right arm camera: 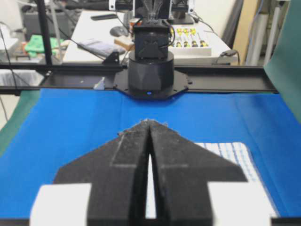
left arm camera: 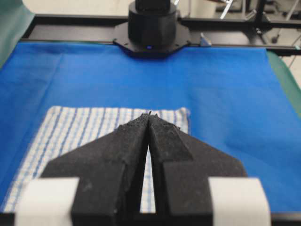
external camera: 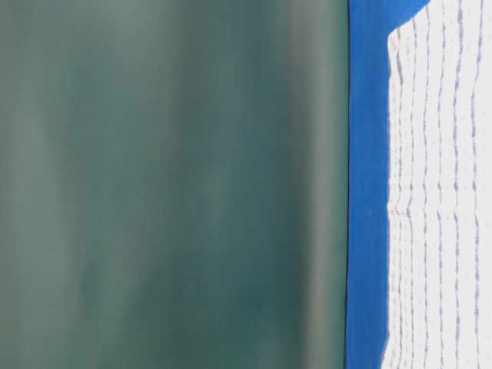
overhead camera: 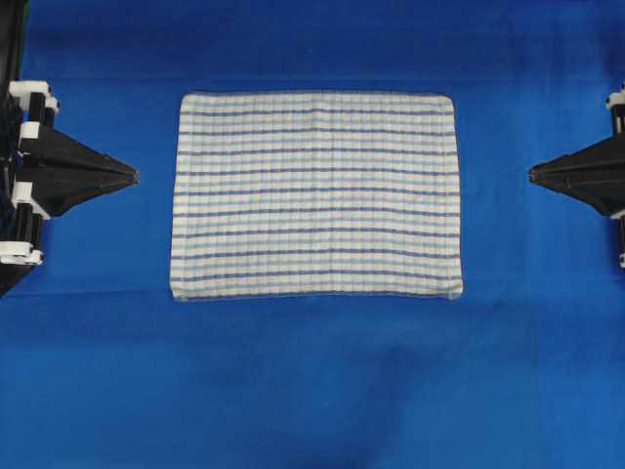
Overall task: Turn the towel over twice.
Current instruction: 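Move both grippers toward the far corners of the striped towel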
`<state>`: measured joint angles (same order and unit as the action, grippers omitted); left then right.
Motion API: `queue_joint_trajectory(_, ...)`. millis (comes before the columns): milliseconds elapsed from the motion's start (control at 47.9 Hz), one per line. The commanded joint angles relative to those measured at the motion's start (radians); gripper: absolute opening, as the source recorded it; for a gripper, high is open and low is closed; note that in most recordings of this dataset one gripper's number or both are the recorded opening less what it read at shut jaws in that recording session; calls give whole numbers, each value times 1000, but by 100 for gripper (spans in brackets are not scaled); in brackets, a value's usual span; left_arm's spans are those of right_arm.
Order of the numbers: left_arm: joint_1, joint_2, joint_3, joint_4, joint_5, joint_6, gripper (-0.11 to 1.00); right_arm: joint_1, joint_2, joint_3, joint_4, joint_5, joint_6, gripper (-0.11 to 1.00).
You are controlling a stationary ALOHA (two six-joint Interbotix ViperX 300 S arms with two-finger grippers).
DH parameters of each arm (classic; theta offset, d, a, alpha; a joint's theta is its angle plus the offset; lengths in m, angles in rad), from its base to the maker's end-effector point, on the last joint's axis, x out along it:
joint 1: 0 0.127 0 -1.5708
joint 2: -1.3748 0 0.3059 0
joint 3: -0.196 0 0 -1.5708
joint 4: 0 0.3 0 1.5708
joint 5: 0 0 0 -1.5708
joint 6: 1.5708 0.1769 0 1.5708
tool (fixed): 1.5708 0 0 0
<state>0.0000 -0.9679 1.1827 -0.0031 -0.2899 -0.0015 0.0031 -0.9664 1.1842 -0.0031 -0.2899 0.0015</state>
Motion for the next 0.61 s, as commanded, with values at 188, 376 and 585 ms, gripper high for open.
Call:
queue_joint_trajectory(188, 14, 20, -18, -15, -23, 38, 0, -61, 17, -44, 2, 55, 0, 0)
queue_joint_trajectory(376, 104, 74, -14, -15, -35, 54, 0, -163, 57, -44, 3, 64, 2, 0)
queue_joint_trajectory(585, 236, 166, -14, -15, -41, 51, 1, -299, 133, -35, 8, 67, 14, 0)
